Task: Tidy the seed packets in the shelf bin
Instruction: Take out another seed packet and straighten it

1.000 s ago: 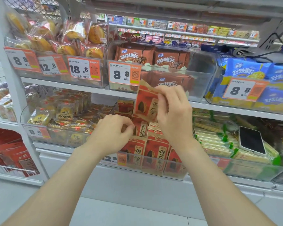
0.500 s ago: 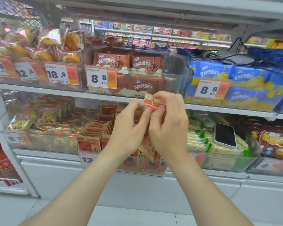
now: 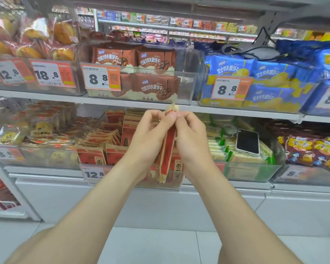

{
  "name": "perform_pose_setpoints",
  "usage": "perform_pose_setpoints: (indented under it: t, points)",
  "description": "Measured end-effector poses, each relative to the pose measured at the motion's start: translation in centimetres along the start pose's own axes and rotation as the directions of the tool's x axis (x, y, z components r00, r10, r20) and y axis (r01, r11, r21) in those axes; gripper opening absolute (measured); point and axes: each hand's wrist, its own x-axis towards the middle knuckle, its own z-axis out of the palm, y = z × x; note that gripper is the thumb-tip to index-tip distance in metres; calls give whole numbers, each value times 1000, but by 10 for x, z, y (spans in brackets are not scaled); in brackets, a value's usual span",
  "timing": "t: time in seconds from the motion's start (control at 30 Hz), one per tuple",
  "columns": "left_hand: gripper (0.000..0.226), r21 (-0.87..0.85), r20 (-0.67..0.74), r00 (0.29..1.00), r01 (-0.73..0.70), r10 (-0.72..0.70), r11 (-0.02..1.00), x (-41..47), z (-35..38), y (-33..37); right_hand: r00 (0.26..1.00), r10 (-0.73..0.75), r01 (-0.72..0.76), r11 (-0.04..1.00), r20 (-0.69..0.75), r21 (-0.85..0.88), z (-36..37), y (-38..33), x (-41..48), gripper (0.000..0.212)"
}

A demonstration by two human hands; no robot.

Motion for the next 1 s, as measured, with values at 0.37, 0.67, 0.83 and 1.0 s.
perform_pose_setpoints:
  t: [0.37,0.67,0.83,1.0]
  points:
    - [26,-21,72,997,-1,2,1000,-9,-7,-6,950,-313,299,895,13,-332,-7,2,-7,23]
    - [25,-122,-7,998,68,-69,990,-5,-15,-2,978,-105,155,944,181,-291,-2,-2,-7,13]
    - [27,-279,-173,980,49,-100,959,5,-28,3,890,162,-58,968,426,-246,-5,1,-12,31]
    - [35,-231,-144,988,24,-58,973,3,-43,8,880,160,-65,973,448,-220,-9,2,-13,31]
